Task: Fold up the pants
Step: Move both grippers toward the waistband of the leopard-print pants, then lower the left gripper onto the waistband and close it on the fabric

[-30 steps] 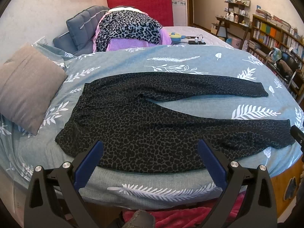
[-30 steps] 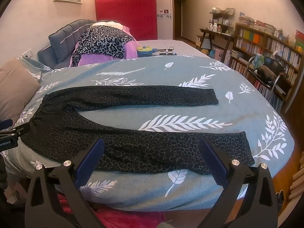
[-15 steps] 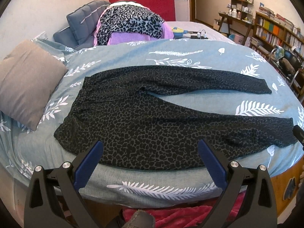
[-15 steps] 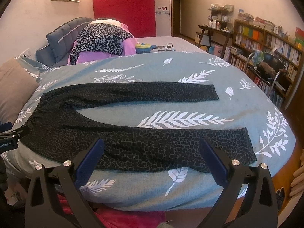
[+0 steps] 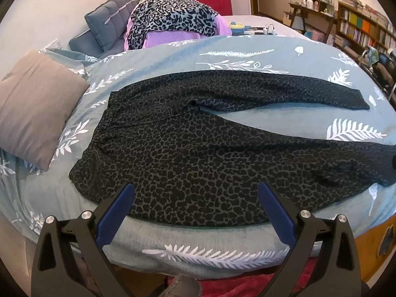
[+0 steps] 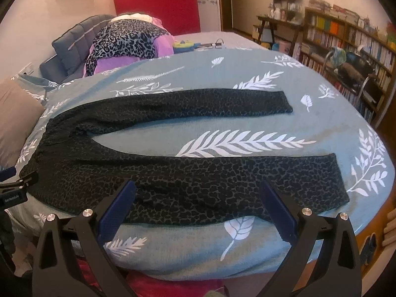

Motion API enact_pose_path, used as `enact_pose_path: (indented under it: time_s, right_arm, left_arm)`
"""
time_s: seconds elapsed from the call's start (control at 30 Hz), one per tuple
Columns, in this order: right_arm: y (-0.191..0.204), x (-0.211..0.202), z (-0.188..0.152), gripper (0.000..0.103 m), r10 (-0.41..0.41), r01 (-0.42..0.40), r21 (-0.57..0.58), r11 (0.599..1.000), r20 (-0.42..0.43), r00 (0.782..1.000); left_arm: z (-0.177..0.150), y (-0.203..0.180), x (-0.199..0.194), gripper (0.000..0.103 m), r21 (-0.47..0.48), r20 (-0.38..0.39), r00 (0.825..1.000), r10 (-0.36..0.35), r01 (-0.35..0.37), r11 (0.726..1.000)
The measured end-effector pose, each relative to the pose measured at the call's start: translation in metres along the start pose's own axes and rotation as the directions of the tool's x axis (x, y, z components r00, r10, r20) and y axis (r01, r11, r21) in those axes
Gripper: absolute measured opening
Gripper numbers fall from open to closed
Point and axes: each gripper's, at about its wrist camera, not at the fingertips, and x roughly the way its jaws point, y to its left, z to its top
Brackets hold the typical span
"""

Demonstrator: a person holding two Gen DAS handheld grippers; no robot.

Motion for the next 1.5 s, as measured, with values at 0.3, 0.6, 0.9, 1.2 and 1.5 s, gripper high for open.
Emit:
enact_pose_path:
  time_s: [0.3,0.6,0.9,1.2,1.5]
  right_arm:
    - [0.006,0.040,0.012,0.100,-0.005,0.004,-0.009,1.000,-0.047,0.999]
    - [0.031,0.092,0.009,0.100,0.011,-0.020,-0.059,0.998,-0.150,0.989]
    - [0.036,0.121,0.004,0.100,0.012,-0.025,-0.058,0.998,-0.210,0.978]
    - [0.028,0.143,-0.008,0.100,0.010,-0.019,-0.029,0.999,-0.272,0.962]
    - [0.025,0.152,-0.018,0.100,0.016,-0.032,-0.054,0.998,-0.285,0.958]
  left_arm:
    - [0.016,0.020,0.037,0.098,-0.043,-0.053,0.998,0.030,-0.033,0.999]
    - [0.031,0.050,0.083,0.098,-0.120,-0.120,0.992,0.050,-0.064,0.991]
    - [0.026,0.060,0.126,0.098,-0.137,-0.208,0.976,0.060,-0.089,0.987]
    - [0.005,0.070,0.162,0.098,-0.160,-0.299,0.954,0.031,-0.082,0.984]
    - [-0.005,0.078,0.166,0.098,-0.146,-0.260,0.965,-0.010,-0.030,0.989]
